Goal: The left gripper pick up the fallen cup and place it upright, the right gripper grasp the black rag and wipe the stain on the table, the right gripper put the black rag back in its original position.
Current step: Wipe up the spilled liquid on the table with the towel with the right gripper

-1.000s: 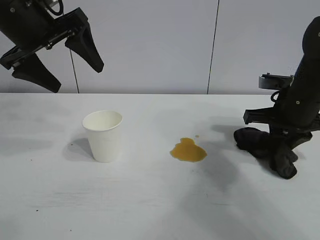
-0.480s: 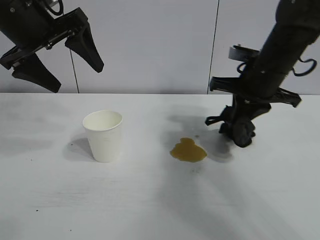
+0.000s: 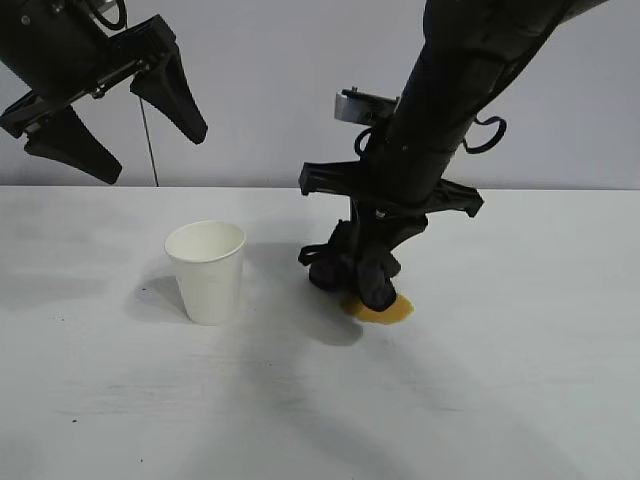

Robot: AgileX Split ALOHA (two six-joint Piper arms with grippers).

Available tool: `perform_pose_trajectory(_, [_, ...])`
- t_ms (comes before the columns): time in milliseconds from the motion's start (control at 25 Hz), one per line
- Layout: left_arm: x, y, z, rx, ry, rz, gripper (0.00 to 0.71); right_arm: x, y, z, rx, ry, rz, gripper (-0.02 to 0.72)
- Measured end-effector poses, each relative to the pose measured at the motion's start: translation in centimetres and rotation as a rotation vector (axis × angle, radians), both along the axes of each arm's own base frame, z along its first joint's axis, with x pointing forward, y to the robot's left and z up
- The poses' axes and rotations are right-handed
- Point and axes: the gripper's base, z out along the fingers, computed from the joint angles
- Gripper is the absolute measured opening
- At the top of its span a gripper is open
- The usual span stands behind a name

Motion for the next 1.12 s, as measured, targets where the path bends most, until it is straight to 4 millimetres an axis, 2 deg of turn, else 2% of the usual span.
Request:
perform_pose_trajectory(240, [0.0, 0.0, 0.0, 0.001, 0.000, 0.000, 0.694, 0.3, 0.0, -3.3, -0.034, 0.045, -0.006, 0.103])
perform_pose_trajectory(520, [0.0, 0.0, 0.0, 0.002, 0.000, -0.001, 0.694, 1.0, -1.2, -3.4, -0.164, -0.022, -0.052, 0.103])
perform_pose_trajectory(680, [0.0, 0.0, 0.0, 0.003, -0.001, -0.001, 0.694, 1.7, -2.9, -3.3, -0.212, -0.036, -0.104, 0.103])
perform_pose_trajectory(960, [0.0, 0.0, 0.0, 0.003, -0.001, -0.001, 0.694, 3.3, -8.7, -3.1, -0.219, -0.014, -0.243, 0.103])
perform_pose_trajectory(1040, [0.0, 0.0, 0.0, 0.003, -0.001, -0.001, 0.694, 3.3, -9.2, -3.0, -0.216, -0.004, -0.243, 0.103])
perform_pose_trajectory(1120, [0.0, 0.0, 0.0, 0.003, -0.001, -0.001, 0.694, 3.2, -8.7, -3.1, -0.194, 0.008, -0.233, 0.103])
